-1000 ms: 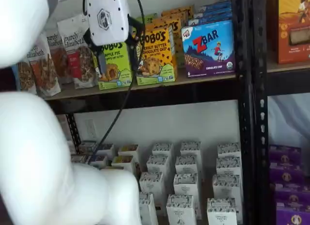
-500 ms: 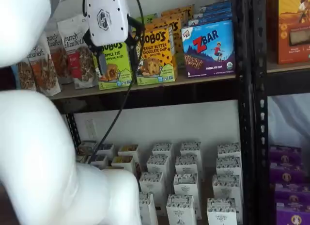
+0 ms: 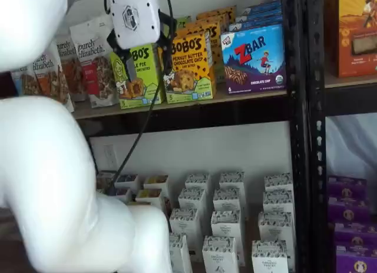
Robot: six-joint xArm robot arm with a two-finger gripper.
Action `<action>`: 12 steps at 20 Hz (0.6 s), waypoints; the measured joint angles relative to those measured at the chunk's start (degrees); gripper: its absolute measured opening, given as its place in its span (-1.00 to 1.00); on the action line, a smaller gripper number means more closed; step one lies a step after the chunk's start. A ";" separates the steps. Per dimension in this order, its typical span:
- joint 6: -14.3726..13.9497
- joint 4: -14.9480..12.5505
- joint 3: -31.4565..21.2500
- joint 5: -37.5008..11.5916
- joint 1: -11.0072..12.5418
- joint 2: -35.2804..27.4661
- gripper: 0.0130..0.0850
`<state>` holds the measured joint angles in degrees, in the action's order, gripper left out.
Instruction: Pick up the orange box on the top shelf, the fifth box from the left
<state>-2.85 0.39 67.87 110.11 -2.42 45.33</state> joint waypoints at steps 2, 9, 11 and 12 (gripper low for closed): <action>-0.18 -0.38 0.29 -1.58 -0.28 -0.59 1.00; -1.10 -1.66 5.38 -9.02 -1.35 -7.39 1.00; -0.92 -1.39 7.41 -10.49 -1.08 -9.76 1.00; -0.68 -1.04 8.09 -10.95 -0.77 -10.54 1.00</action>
<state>-3.53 -0.65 75.96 99.16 -3.19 34.79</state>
